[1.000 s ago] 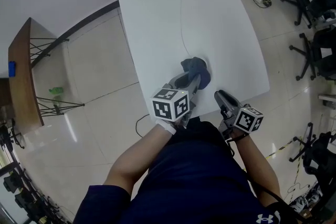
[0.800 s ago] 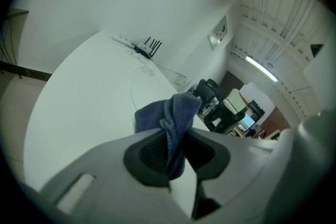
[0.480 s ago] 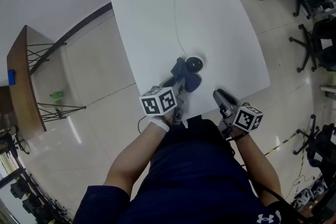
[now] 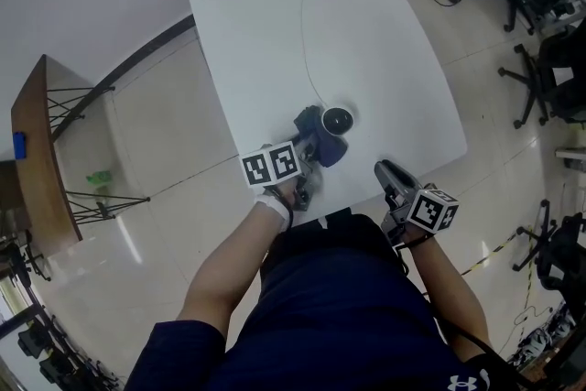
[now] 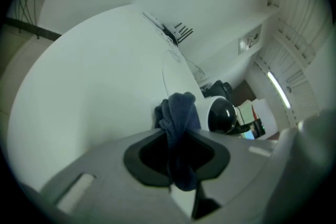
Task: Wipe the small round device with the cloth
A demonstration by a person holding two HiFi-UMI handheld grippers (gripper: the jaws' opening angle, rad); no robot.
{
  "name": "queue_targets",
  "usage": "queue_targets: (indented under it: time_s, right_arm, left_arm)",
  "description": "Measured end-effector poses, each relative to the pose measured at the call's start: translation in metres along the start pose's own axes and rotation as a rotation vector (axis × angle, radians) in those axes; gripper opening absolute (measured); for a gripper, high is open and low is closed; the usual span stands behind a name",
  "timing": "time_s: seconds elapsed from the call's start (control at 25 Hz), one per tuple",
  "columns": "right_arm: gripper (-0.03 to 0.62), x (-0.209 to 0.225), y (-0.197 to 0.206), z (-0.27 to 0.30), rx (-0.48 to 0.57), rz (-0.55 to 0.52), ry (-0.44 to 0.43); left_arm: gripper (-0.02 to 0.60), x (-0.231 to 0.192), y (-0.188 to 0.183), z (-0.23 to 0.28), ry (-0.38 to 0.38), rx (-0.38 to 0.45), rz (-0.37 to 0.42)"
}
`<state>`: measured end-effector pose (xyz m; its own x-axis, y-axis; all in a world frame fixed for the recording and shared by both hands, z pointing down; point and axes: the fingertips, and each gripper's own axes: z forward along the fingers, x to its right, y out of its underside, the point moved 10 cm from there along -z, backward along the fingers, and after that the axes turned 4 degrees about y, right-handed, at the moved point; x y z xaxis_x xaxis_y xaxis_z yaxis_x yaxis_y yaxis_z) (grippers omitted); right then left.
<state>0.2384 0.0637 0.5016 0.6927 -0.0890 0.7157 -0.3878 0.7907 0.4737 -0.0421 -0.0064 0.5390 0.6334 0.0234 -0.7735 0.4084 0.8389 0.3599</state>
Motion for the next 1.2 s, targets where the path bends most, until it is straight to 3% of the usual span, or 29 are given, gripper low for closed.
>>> queue_targets:
  time_s: [0.24,0.36,0.68,0.76,0.84,0.96,1.04,1.2]
  right_arm:
    - [0.108,-0.007,0.0,-0.004,0.029,0.0,0.016]
    - [0.107,-0.005,0.004,-0.009,0.045,0.019,0.031]
    - [0.107,0.005,0.012,-0.024,0.103,0.079,0.074]
    - [0.107,0.007,0.016,-0.03,0.116,0.093,0.08]
    - [0.107,0.01,0.019,-0.034,0.124,0.104,0.089]
    - [0.107,0.014,0.022,-0.036,0.125,0.111,0.092]
    - [0.106,0.013,0.022,-0.035,0.123,0.109,0.085]
    - [0.106,0.011,0.017,-0.03,0.1,0.085,0.072]
  left_arm:
    - [0.064,0.011,-0.05,-0.001,-0.037,-0.131,0.326]
    - [0.064,0.02,-0.075,0.006,-0.063,-0.222,0.559]
    - [0.064,0.057,-0.113,0.067,-0.007,-0.413,1.241]
    - [0.064,0.066,-0.112,0.078,0.028,-0.453,1.355]
    - [0.063,0.07,-0.109,0.087,0.05,-0.482,1.407]
    - [0.063,0.066,-0.106,0.091,0.048,-0.506,1.386]
    - [0.063,0.059,-0.103,0.082,0.031,-0.494,1.313]
    - [0.063,0.043,-0.088,0.052,0.024,-0.434,1.085]
